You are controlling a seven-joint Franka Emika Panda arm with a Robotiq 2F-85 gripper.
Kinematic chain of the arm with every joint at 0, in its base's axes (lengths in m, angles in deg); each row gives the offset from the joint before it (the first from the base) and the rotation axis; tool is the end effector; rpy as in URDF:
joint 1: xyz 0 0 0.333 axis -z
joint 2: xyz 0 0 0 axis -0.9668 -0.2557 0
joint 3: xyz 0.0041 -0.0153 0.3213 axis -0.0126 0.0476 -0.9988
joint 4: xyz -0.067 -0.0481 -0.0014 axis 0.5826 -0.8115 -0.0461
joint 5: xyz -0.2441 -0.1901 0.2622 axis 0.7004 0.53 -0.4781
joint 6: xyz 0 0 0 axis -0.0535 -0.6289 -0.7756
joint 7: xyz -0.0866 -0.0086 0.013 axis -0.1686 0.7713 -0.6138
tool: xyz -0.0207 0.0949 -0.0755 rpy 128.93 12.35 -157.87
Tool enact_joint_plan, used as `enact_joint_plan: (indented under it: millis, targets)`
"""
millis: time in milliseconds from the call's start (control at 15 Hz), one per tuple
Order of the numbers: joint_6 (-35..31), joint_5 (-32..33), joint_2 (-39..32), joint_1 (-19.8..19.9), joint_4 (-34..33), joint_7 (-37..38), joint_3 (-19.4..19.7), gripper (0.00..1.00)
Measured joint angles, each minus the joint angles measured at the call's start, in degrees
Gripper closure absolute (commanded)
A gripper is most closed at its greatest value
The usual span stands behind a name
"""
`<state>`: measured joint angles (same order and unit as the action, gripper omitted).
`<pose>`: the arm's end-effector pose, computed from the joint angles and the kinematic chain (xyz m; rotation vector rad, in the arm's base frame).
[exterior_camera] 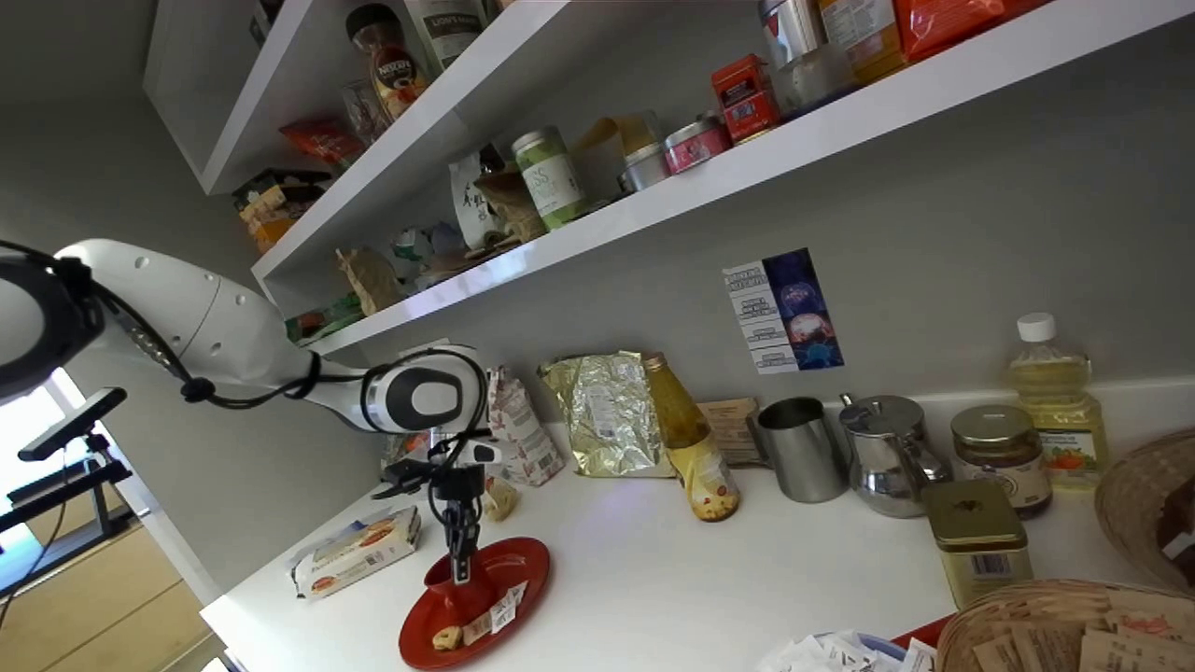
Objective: Put the cup on the table
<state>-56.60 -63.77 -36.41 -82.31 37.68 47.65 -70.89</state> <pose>0.6131 0.1019 0.1453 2.9974 -0.4000 -0.7223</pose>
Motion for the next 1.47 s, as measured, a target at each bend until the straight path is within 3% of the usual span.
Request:
enact_joint_plan:
  millis: [667, 1467]
  targets:
    - [2.0, -3.3, 11.6, 3.9, 1.5, -0.2, 0.1, 0.98]
    - [-0.3, -3.6, 15.6, 8.6, 9.0, -0.2, 4.3, 0.98]
